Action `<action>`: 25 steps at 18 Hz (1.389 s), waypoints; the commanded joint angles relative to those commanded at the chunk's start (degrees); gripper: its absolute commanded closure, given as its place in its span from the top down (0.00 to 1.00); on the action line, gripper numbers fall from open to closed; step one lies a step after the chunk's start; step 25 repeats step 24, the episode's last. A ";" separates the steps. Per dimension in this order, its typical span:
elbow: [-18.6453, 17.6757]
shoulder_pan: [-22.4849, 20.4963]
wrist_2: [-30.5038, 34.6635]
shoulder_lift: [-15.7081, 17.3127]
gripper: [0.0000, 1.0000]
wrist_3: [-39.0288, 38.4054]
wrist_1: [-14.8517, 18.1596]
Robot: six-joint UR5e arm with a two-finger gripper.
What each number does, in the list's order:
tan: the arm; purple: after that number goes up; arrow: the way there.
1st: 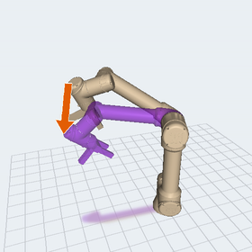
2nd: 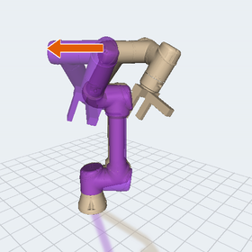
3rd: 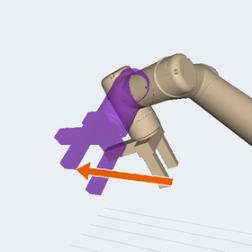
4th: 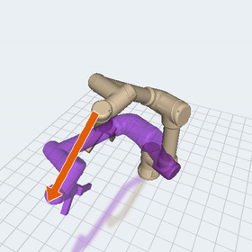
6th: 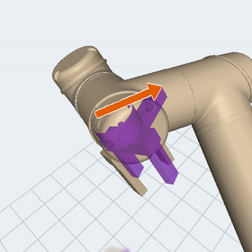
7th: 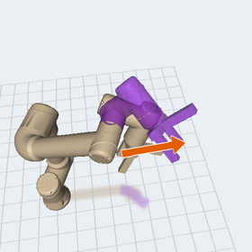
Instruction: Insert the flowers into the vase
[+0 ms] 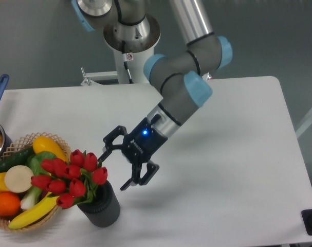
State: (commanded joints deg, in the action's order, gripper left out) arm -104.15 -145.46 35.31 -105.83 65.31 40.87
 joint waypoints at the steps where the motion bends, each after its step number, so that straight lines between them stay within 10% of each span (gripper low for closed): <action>1: -0.18 0.00 2.54 0.97 1.00 -0.45 0.00; 7: -1.15 -2.10 26.87 6.34 1.00 -0.45 0.00; 14: -2.02 -11.68 45.44 4.85 1.00 0.08 1.14; 25: 0.17 -19.68 46.60 5.20 1.00 11.04 14.14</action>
